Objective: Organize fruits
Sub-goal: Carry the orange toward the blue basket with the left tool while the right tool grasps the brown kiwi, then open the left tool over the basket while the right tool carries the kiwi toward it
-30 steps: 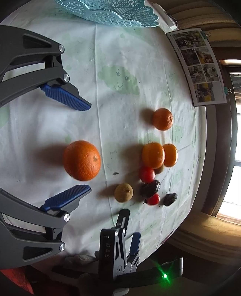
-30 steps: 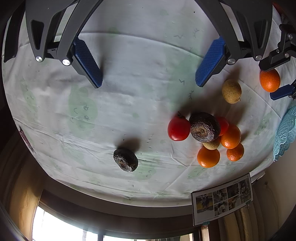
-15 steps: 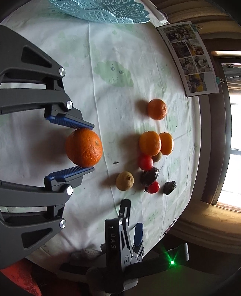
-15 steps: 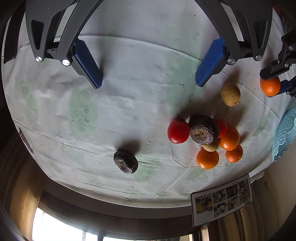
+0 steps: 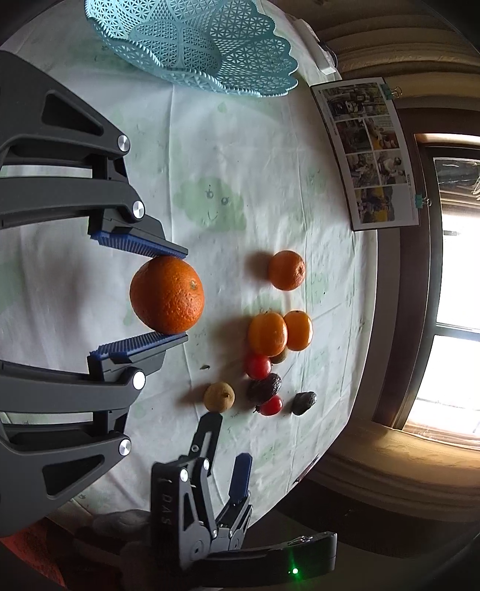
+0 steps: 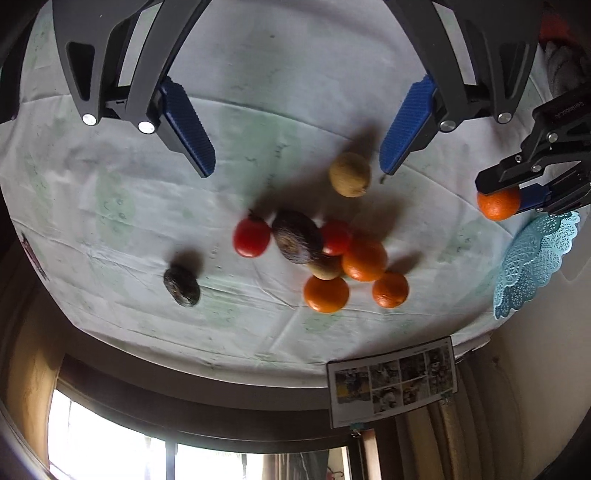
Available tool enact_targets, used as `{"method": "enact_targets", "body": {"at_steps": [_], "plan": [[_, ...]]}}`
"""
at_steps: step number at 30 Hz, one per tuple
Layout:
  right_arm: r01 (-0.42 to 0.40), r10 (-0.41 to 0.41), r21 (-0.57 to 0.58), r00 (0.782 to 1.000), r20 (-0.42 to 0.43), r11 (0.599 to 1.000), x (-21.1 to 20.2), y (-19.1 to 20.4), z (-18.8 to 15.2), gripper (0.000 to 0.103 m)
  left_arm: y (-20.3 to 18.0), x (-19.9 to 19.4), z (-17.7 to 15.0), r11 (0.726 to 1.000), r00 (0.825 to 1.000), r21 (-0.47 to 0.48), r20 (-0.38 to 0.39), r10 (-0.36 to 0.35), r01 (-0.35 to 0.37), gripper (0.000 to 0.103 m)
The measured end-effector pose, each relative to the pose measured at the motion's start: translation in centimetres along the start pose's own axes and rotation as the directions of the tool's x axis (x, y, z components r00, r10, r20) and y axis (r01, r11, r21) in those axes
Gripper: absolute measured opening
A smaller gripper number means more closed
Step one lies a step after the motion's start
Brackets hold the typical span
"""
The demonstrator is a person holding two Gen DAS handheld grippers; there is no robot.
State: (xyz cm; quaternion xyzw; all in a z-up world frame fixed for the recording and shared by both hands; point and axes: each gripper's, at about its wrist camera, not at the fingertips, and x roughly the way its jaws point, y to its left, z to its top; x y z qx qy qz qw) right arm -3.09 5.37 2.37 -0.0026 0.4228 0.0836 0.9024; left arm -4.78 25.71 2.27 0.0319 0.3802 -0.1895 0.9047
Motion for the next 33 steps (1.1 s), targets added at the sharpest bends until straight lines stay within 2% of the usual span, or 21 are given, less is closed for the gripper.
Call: {"method": "enact_targets", "body": {"at_steps": [2,3,5,7,8,17,25,33], "plan": [[-0.017,0.017,-0.008,1.0,-0.015,1.0,0.6,1.0,0.3,0.07,0.2,-0.2,0.0,1.0,1.0,-0.004,0.007,0.003,-0.003,0.041],[-0.028,0.027,-0.009,0.999,-0.026,1.0,1.0,1.4,0.4,0.058,0.4,-0.3,0.0,1.0,1.0,-0.008,0.011,0.006,-0.005,0.041],[-0.04,0.039,-0.012,0.998,-0.049,0.999,1.7,2.0,0.4,0.043,0.7,-0.6,0.1,1.0,1.0,-0.014,0.02,0.01,-0.01,0.041],[-0.022,0.021,-0.023,0.999,-0.042,0.999,1.8,2.4,0.4,0.036,1.2,-0.9,0.1,1.0,0.999,-0.024,0.03,0.016,-0.016,0.041],[-0.017,0.015,-0.033,0.999,-0.041,0.999,1.8,2.7,0.4,0.028,1.4,-1.0,0.2,0.999,0.999,-0.029,0.034,0.02,-0.019,0.041],[-0.013,0.013,0.007,1.0,-0.02,1.0,1.5,2.7,0.7,0.027,3.0,-1.6,0.8,0.997,0.997,-0.067,0.065,0.044,-0.04,0.041],[-0.038,0.038,0.031,0.999,0.001,0.999,1.3,3.2,1.4,0.027,4.7,-2.8,1.6,0.991,0.99,-0.106,0.105,0.094,-0.083,0.041],[-0.086,0.086,0.012,0.996,0.035,0.996,1.0,5.2,2.7,0.027,8.2,-4.8,2.5,0.96,0.954,-0.175,0.169,0.247,-0.217,0.041]]}}
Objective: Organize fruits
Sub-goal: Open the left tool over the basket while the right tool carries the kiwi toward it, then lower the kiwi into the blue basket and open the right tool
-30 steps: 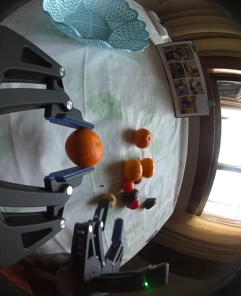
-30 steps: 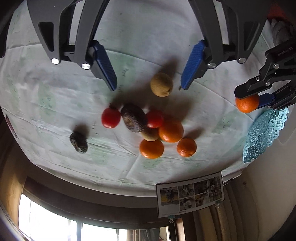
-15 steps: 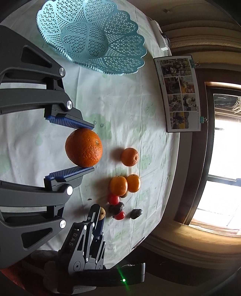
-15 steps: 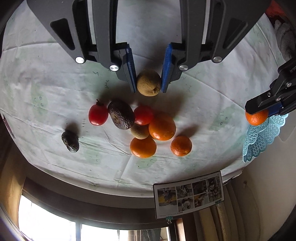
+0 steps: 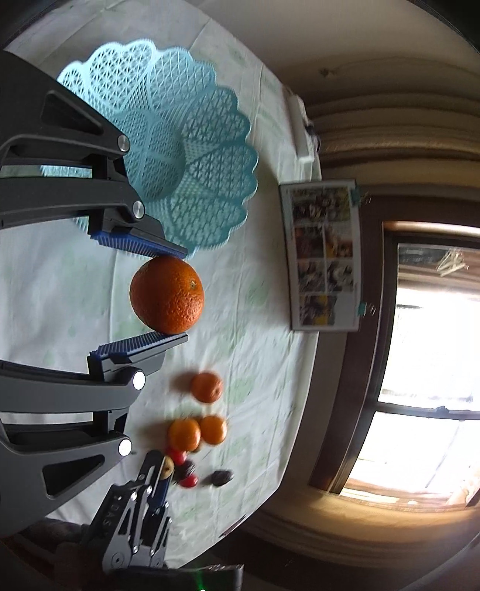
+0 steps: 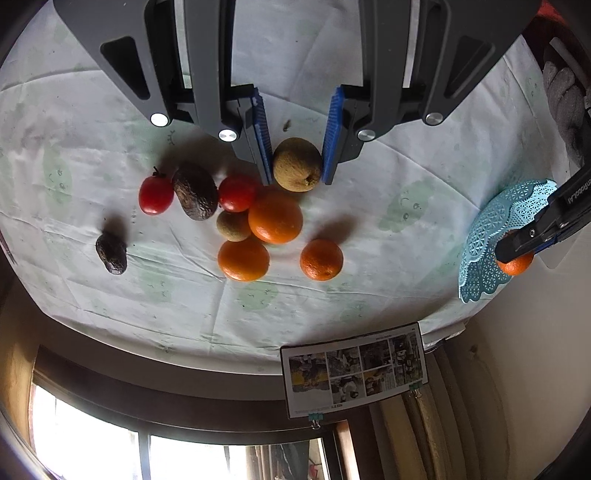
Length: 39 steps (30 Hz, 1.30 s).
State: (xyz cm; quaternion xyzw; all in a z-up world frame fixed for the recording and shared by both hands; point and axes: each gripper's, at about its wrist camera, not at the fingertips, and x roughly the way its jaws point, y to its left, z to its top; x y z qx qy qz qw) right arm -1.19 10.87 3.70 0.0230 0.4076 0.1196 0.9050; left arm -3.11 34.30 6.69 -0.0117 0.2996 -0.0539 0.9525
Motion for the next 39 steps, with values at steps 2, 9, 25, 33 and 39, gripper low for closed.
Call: {"method": "enact_targets", "body": {"at_steps": [2,9,25,33,39], "plan": [[-0.013,0.013,-0.003,1.0,0.005,1.0,0.1,0.6,0.3,0.027,1.1,-0.1,0.2,0.999,0.999,-0.016,0.015,0.043,-0.043,0.041],[-0.06,0.06,-0.031,0.998,0.027,0.998,0.4,3.2,1.7,0.027,4.6,0.4,-0.2,0.98,0.981,-0.057,0.021,0.19,-0.189,0.041],[-0.177,0.186,-0.141,0.981,0.055,0.974,0.2,10.4,4.0,0.027,9.2,-0.7,-1.4,0.943,0.951,-0.146,0.042,0.307,-0.298,0.075],[-0.263,0.275,-0.2,0.961,0.036,0.944,0.9,14.5,5.2,0.027,11.2,-1.9,-2.2,0.915,0.929,-0.198,0.049,0.367,-0.351,0.089],[-0.314,0.325,-0.222,0.946,0.013,0.923,2.0,17.3,5.6,0.028,11.9,-3.3,-2.6,0.881,0.893,-0.221,0.08,0.443,-0.417,0.1]]}}
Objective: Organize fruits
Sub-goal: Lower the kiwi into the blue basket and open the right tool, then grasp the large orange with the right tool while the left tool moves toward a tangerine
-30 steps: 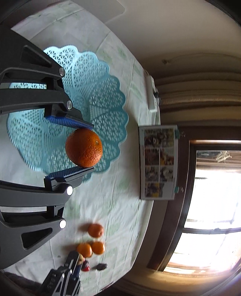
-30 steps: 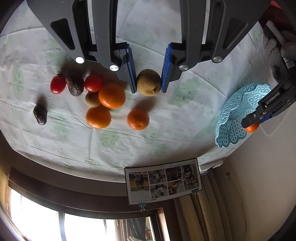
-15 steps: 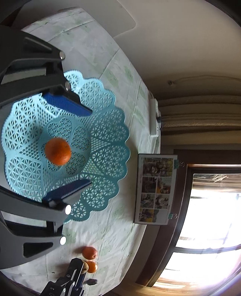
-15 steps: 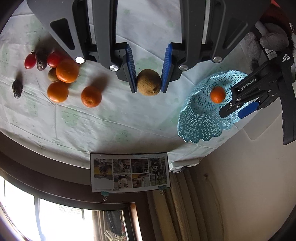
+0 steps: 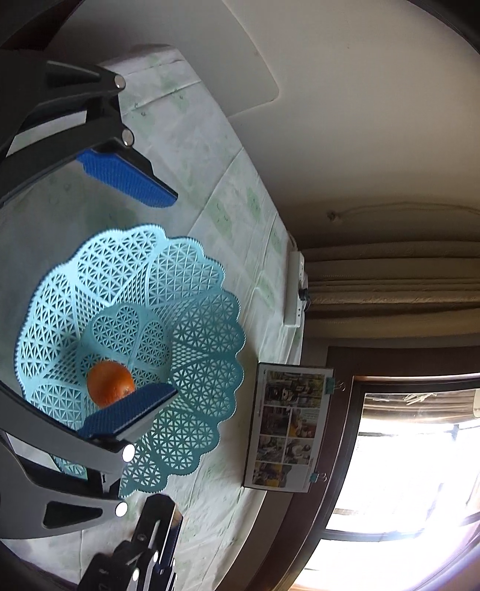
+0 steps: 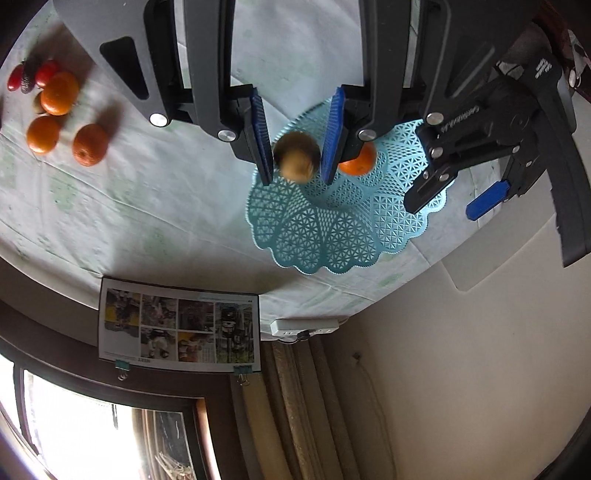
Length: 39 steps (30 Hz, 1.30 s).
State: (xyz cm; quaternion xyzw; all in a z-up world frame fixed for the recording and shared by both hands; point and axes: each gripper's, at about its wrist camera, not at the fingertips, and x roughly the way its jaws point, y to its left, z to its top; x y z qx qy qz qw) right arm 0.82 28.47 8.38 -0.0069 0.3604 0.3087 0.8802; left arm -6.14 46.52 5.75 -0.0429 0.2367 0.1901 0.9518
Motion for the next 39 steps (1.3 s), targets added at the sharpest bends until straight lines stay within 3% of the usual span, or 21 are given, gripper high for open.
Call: {"method": "enact_targets", "body": {"at_steps": [2,3,5,12,25,31,39], "plan": [[-0.01,0.01,0.013,1.0,-0.012,1.0,0.5,0.2,0.0,0.033,0.2,-0.2,0.0,1.0,1.0,0.001,0.007,0.004,-0.004,0.1],[-0.007,0.007,0.02,1.0,-0.013,1.0,0.6,0.2,0.0,0.047,0.2,-0.3,0.1,1.0,1.0,0.002,0.01,0.006,-0.006,0.1],[0.012,-0.012,0.038,1.0,0.005,0.999,0.4,-0.1,-0.2,0.06,0.2,-0.2,0.1,1.0,1.0,0.001,0.006,-0.001,0.001,0.1],[0.047,-0.047,0.108,0.999,0.0,0.993,0.2,-2.5,-1.2,0.062,-0.7,0.3,0.1,0.999,0.999,-0.01,-0.019,-0.037,0.036,0.1],[0.14,-0.15,0.266,0.989,0.018,0.954,-2.5,-9.8,-3.7,0.065,-5.9,-0.3,0.3,0.991,0.994,0.074,-0.03,-0.108,0.11,0.1],[0.223,-0.248,0.335,0.968,0.034,0.915,-5.2,-14.3,-4.4,0.066,-8.9,-0.6,0.6,0.982,0.989,0.119,-0.031,-0.146,0.149,0.1],[0.336,-0.358,0.376,0.934,-0.013,0.863,-6.3,-19.8,-4.5,0.066,-12.6,-0.9,0.6,0.964,0.981,0.184,-0.042,-0.189,0.194,0.1]]}}
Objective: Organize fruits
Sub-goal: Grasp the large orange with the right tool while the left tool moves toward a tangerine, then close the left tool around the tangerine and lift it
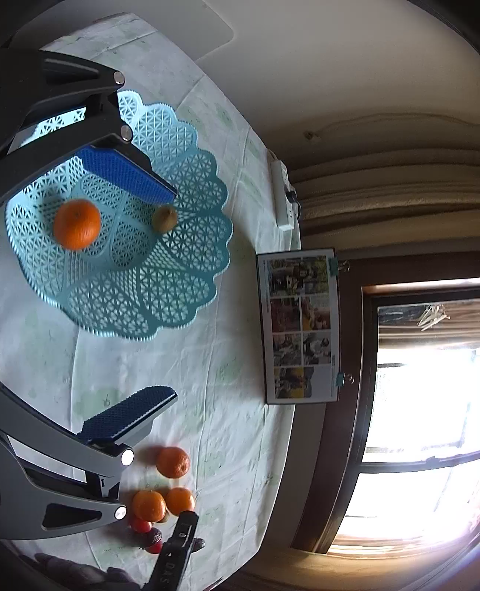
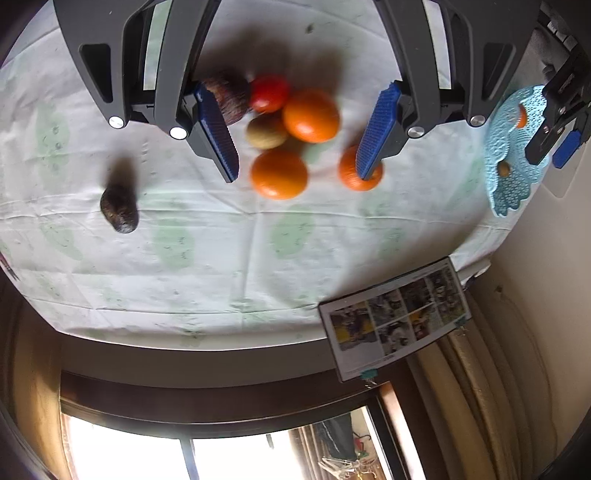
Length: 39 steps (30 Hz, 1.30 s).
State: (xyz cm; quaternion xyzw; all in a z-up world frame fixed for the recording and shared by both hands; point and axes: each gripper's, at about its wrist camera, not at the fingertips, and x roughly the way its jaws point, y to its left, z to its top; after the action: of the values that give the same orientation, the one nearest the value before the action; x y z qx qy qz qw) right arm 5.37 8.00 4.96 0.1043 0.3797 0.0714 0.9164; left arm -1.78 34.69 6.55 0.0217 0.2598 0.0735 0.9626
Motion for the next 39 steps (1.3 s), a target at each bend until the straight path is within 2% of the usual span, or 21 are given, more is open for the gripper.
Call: {"method": "enact_targets", "body": {"at_steps": [5,11,17,18,25,29,39], "plan": [[-0.004,0.003,-0.015,0.999,-0.041,1.0,1.7,-1.3,0.9,0.066,-1.5,0.0,0.0,0.999,1.0,0.029,-0.004,-0.015,0.015,0.1],[0.002,-0.008,-0.061,0.995,-0.102,0.998,4.4,-0.6,1.1,0.065,-2.9,-0.2,-0.1,0.997,1.0,0.07,-0.005,-0.019,0.02,0.1],[-0.009,-0.004,-0.086,0.989,-0.146,0.996,6.1,-0.5,0.8,0.046,-3.7,0.4,0.2,0.996,0.999,0.082,-0.024,-0.029,0.031,0.1],[-0.012,0.001,-0.08,0.99,-0.144,0.997,6.1,-0.7,0.8,0.044,-4.0,0.5,0.3,0.996,0.999,0.089,-0.024,-0.029,0.031,0.1],[-0.047,0.043,-0.031,0.993,-0.109,0.998,4.8,-1.8,1.4,0.043,-6.9,1.1,0.8,0.987,0.997,0.144,-0.033,-0.064,0.068,0.1],[-0.037,0.037,-0.003,0.997,-0.072,0.999,3.8,-2.8,1.9,0.043,-8.7,2.0,1.0,0.981,0.994,0.166,-0.06,-0.091,0.1,0.1],[-0.001,0.001,0.041,1.0,-0.011,0.999,2.5,-4.5,2.9,0.043,-12.8,5.7,1.7,0.96,0.97,0.178,-0.147,-0.193,0.218,0.1]]}}
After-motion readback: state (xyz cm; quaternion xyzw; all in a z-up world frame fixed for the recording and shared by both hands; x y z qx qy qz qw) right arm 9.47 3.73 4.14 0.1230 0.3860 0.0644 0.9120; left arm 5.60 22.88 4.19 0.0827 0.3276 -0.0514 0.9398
